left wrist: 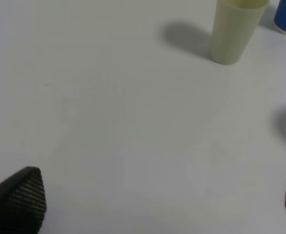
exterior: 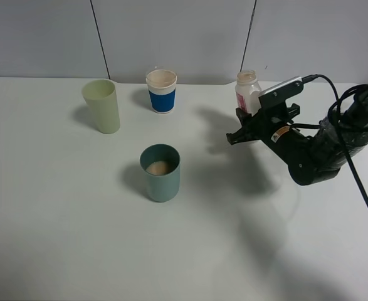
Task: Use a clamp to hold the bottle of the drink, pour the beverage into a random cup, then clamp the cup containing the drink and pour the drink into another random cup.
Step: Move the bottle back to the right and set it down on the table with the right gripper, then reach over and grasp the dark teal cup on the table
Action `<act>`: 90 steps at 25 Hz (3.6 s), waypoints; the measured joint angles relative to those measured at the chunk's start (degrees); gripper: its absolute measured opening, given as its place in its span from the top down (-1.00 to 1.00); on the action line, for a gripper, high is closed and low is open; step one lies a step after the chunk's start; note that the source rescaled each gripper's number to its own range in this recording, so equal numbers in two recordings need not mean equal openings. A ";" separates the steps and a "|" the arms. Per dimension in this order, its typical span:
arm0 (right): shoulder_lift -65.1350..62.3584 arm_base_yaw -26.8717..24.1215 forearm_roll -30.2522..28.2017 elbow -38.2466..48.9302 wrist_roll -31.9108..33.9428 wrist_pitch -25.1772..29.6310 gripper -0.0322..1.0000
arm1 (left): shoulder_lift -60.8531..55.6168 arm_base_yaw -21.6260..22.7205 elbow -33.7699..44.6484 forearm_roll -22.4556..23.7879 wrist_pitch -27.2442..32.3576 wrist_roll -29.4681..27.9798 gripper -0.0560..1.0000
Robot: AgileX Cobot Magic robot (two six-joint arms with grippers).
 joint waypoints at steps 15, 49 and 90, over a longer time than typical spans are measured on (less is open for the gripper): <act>5.53 -0.24 0.01 -8.34 6.27 -1.98 0.86 | 0.00 0.00 0.00 0.00 0.00 0.00 -1.00; 6.14 -0.24 -0.07 -8.46 7.37 -2.65 0.87 | 0.00 0.00 0.00 0.00 0.00 0.00 -1.00; -0.23 -0.24 2.06 -0.85 3.76 0.03 -0.50 | 0.00 0.00 0.00 0.00 0.00 0.00 -1.00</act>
